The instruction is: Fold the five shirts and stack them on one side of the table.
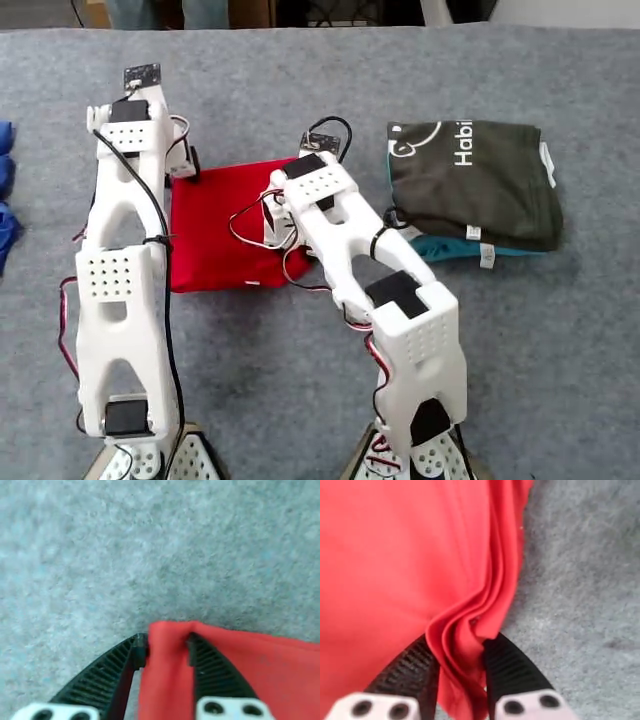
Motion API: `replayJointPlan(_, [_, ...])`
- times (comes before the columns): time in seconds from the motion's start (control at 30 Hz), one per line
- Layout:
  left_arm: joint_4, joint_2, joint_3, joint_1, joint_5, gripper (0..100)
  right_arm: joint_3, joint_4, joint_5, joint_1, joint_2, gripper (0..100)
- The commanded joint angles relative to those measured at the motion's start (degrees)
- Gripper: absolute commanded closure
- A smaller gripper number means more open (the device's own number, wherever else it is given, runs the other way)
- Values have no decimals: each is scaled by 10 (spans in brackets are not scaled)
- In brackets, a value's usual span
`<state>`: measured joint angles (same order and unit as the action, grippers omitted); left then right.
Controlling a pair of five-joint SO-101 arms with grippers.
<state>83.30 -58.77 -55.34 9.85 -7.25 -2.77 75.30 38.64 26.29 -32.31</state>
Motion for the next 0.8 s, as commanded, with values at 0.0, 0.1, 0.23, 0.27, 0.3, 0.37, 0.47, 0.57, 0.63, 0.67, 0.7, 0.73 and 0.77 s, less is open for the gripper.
replayJointPlan(0.0, [4, -13, -29, 0, -1, 903, 5, -6, -5, -20, -29, 983])
replayJointPlan(0.1, [4, -18, -32, -5, 0, 923, 5, -6, -5, -20, -29, 983])
replayJointPlan(0.23, [4, -19, -32, -8, 0, 973, 5, -4, -5, -21, -29, 983])
replayJointPlan(0.27, [4, -19, -32, -9, 0, 972, 5, -4, -5, -21, -29, 983])
replayJointPlan(0.3, [3, -18, -32, -9, 0, 972, 5, -4, -6, -21, -29, 983])
replayJointPlan(0.37, [3, -18, -36, -9, 0, 972, -3, -1, -11, -21, -29, 983])
replayJointPlan(0.47, [26, -18, -83, -7, 0, 972, -10, -1, -42, -23, -29, 983])
replayJointPlan(0.57, [57, -22, -161, -9, 0, 972, -17, -1, -47, -31, -21, 983])
replayJointPlan(0.63, [65, -23, -204, -16, -3, 972, -20, 4, -49, -42, 0, 983])
replayJointPlan(0.67, [65, -24, -218, -19, -4, 972, -23, 9, -50, -47, 15, 983])
replayJointPlan(0.7, [64, -24, -234, -22, -4, 972, -23, 10, -51, -54, 30, 983])
replayJointPlan(0.73, [62, -21, -246, -27, -5, 972, -23, 10, -53, -61, 49, 983])
replayJointPlan(0.77, [62, -18, -258, -32, -11, 972, -23, 11, -62, -66, 67, 984])
